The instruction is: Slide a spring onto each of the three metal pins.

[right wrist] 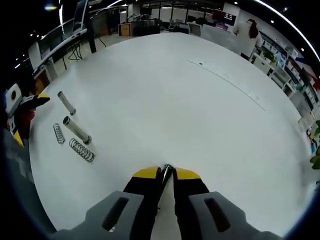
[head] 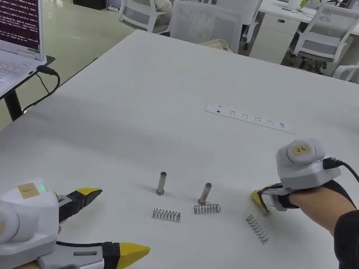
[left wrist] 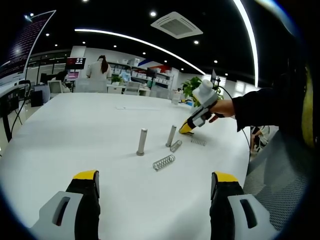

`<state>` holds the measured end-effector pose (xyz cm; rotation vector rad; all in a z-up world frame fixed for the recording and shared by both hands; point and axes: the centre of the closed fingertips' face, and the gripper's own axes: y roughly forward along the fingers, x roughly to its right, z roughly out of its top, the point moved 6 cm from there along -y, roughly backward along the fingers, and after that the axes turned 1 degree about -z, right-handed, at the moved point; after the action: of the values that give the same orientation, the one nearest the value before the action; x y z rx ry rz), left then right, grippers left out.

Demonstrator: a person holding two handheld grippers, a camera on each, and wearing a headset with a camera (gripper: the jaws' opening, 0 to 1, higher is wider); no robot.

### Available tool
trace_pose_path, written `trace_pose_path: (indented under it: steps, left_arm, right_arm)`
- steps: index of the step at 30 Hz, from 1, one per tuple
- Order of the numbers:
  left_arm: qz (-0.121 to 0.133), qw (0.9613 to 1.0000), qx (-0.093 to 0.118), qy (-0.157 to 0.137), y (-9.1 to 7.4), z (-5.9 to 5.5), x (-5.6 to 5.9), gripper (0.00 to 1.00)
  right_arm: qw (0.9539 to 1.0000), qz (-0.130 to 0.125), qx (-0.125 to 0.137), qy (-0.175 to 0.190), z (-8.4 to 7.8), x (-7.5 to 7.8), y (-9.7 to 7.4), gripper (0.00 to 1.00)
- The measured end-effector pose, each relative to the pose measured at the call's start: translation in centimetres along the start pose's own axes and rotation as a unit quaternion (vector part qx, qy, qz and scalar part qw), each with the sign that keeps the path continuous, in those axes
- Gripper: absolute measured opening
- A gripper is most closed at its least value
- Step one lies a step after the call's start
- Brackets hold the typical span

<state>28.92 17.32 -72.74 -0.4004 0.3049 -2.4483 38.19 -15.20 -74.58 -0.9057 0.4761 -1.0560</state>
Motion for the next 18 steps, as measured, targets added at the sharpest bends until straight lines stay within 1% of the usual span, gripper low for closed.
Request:
trace_pose_path:
  steps: [9, 18]
  left_arm:
    - [0.001, 1.0000, 0.001, -0.001, 0.03, -0.01, -0.01, 0.89]
    - [-0.001, 1.0000, 0.000, -0.001, 0.16, -0.12, 0.00, 0.89]
  right_arm:
    - [0.9999, -0.003, -0.011, 0.012, 0.06, 0.08, 0.02, 0.08]
    - [0.9999, -0.008, -0.010, 0.007, -0.01, 0.02, -0.02, 0.06]
